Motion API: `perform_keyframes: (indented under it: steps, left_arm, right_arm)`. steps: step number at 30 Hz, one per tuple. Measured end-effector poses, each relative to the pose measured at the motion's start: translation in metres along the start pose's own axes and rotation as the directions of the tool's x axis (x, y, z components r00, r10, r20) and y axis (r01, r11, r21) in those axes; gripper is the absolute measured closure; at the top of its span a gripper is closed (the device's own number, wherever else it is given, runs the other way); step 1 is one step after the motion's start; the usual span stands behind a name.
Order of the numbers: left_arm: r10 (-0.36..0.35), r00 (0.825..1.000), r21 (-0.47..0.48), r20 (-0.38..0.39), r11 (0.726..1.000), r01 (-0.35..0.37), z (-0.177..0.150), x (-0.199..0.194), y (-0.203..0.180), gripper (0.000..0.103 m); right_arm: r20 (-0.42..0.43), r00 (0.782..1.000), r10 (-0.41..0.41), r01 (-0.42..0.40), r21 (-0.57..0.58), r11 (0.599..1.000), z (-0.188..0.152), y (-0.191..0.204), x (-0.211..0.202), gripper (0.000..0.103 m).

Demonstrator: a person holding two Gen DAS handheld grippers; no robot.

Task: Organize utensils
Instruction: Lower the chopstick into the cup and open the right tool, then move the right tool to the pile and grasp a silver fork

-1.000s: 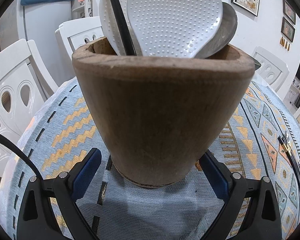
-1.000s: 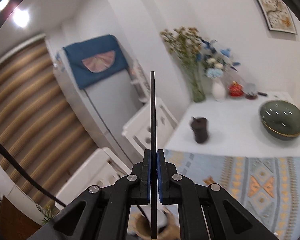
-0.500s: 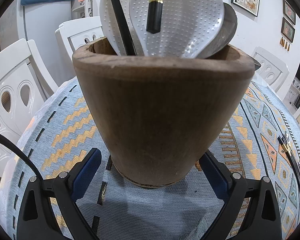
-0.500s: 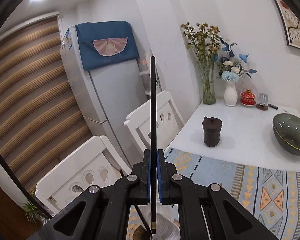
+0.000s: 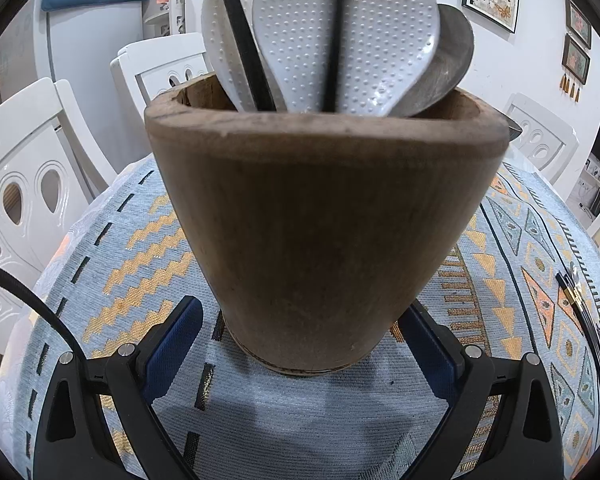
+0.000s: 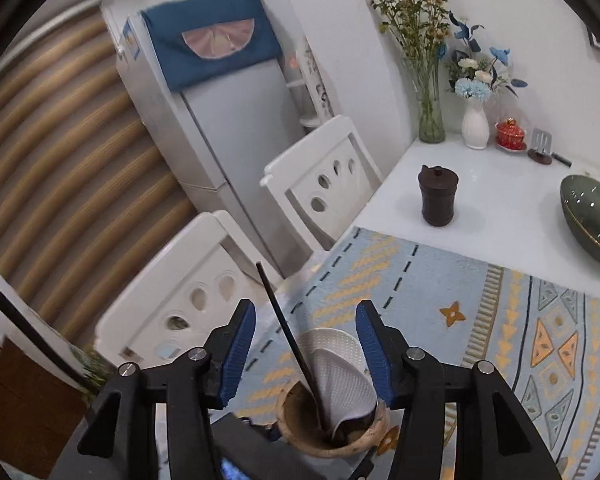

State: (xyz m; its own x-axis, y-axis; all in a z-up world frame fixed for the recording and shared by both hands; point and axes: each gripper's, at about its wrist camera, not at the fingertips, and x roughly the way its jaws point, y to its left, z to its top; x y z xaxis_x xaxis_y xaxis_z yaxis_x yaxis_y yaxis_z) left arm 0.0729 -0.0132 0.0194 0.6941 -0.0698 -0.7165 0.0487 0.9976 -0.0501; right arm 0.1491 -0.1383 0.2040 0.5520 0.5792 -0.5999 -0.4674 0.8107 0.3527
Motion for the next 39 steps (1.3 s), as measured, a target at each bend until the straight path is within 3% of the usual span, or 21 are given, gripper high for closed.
perform_keyframes:
  steps: [6,9,12,15,19,20,23,26,28,32,35,39]
  left_arm:
    - [-0.003,1.0,-0.001,-0.002,1.0,0.003,0.001,0.001,0.002,0.004]
    - [-0.01,1.0,-0.005,-0.005,1.0,0.009,0.001,0.001,0.004,0.004]
    - [-0.021,1.0,-0.016,-0.012,1.0,0.021,0.002,0.003,0.007,0.004]
    - [-0.017,1.0,-0.012,-0.018,1.0,0.016,0.003,0.005,0.008,0.004]
    - [-0.013,1.0,-0.009,-0.024,1.0,0.013,0.005,0.007,0.009,0.004]
    - [-0.012,1.0,-0.008,-0.024,1.0,0.012,0.006,0.008,0.009,0.004]
    - [-0.008,1.0,-0.006,-0.023,1.0,0.008,0.008,0.009,0.01,0.004]
    - [-0.007,1.0,-0.005,-0.023,1.0,0.007,0.008,0.009,0.009,0.004]
    - [-0.008,1.0,-0.005,-0.022,1.0,0.007,0.007,0.009,0.008,0.004]
    - [-0.008,1.0,-0.005,-0.022,1.0,0.008,0.007,0.009,0.008,0.004]
    - [-0.011,1.0,-0.006,-0.024,1.0,0.011,0.005,0.007,0.006,0.004]
    - [-0.013,1.0,-0.007,-0.027,1.0,0.013,0.003,0.007,0.006,0.004]
  right_arm:
    - [0.13,0.988,-0.078,0.066,0.096,0.993,0.008,-0.034,-0.087,0.051]
    - [0.153,0.968,-0.197,0.179,0.127,0.976,-0.004,-0.057,-0.133,0.046]
    - [0.116,0.939,-0.323,0.297,0.191,0.935,-0.031,-0.087,-0.172,0.041]
    - [0.033,0.906,-0.423,0.4,0.263,0.878,-0.062,-0.117,-0.193,0.041]
    - [-0.178,0.836,-0.518,0.547,0.322,0.772,-0.116,-0.158,-0.193,0.042]
    - [-0.233,0.819,-0.525,0.574,0.331,0.749,-0.13,-0.169,-0.189,0.046]
    - [-0.357,0.795,-0.49,0.601,0.36,0.714,-0.168,-0.198,-0.177,0.07]
    - [-0.461,0.771,-0.439,0.62,0.39,0.68,-0.202,-0.222,-0.172,0.073]
    - [-0.507,0.773,-0.38,0.606,0.417,0.677,-0.223,-0.234,-0.17,0.073]
    - [-0.52,0.806,-0.284,0.558,0.505,0.658,-0.248,-0.25,-0.171,0.073]
    - [-0.493,0.836,-0.24,0.521,0.578,0.627,-0.261,-0.268,-0.173,0.073]
    - [-0.469,0.852,-0.232,0.5,0.598,0.627,-0.261,-0.272,-0.172,0.074]
